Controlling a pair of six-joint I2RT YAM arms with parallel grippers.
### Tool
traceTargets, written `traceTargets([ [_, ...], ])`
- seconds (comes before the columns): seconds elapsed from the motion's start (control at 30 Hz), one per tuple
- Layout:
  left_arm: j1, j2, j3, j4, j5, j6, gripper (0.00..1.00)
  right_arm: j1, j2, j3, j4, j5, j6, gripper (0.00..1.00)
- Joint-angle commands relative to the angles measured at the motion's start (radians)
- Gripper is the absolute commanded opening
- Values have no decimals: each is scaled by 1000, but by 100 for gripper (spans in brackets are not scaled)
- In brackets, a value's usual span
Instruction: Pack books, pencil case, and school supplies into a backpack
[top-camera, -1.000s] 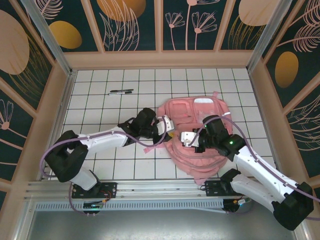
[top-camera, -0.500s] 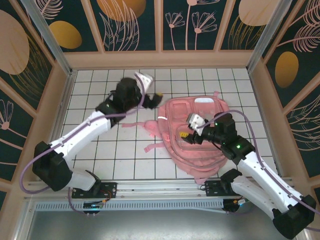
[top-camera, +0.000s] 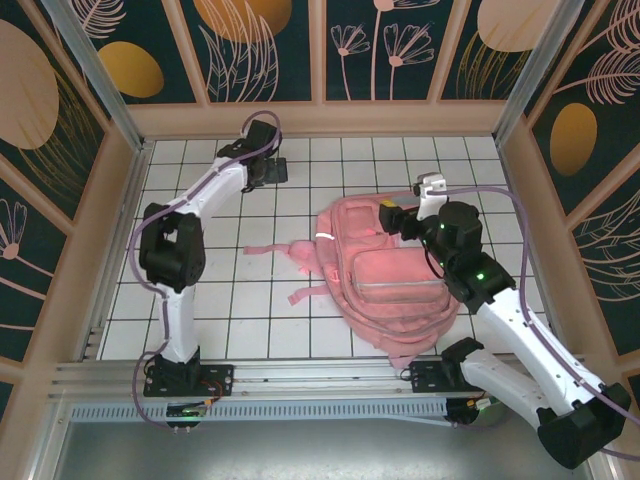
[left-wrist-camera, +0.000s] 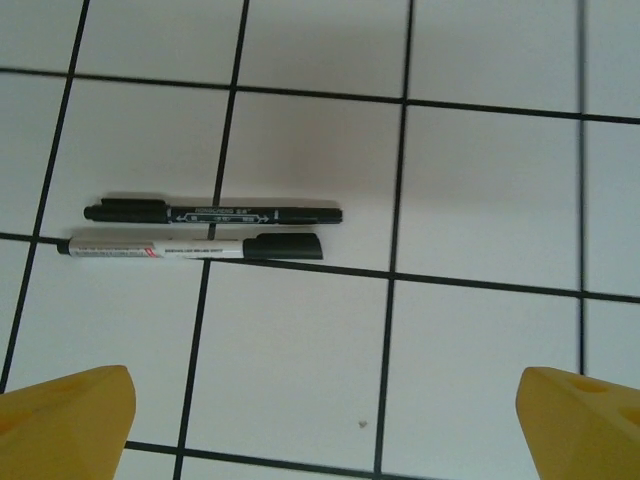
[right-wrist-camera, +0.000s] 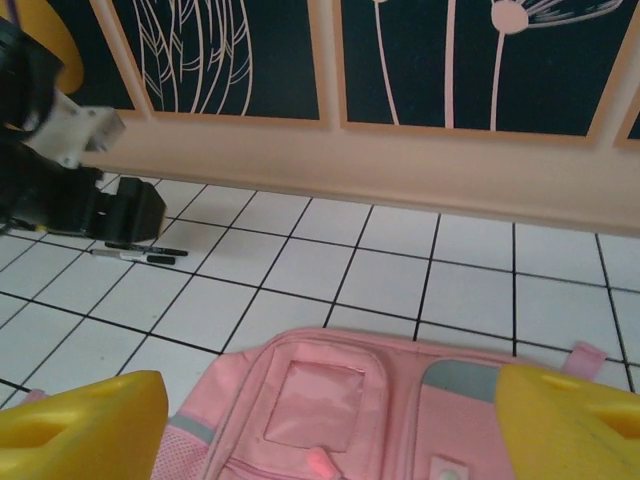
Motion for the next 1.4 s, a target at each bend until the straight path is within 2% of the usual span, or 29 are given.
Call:
traceTargets([
  [0.0, 36, 55, 132, -100, -110, -77, 92, -6, 11, 26, -50, -65, 42, 78],
  [0.13, 69, 180, 308, -172, -141, -124, 91, -8, 52, 43, -99, -129, 57, 67],
  [0.37, 91, 401, 574, -188, -183, -84, 88, -8, 140, 84, -122, -200, 89, 58],
  [0.67, 108, 517, 614, -123, -157, -18, 84, -6, 207, 117, -141, -266, 149, 51],
  [0.87, 120, 531, 554, -107, -90, -3, 83, 3, 237, 127, -160, -309, 176, 48],
  [1.07, 124, 507, 432, -79, -13, 28, 77, 32, 248, 149, -188, -302, 181, 48],
  [1.37, 124, 317, 59, 49, 45, -6, 72, 77, 240, 172, -234, -255, 177, 48],
])
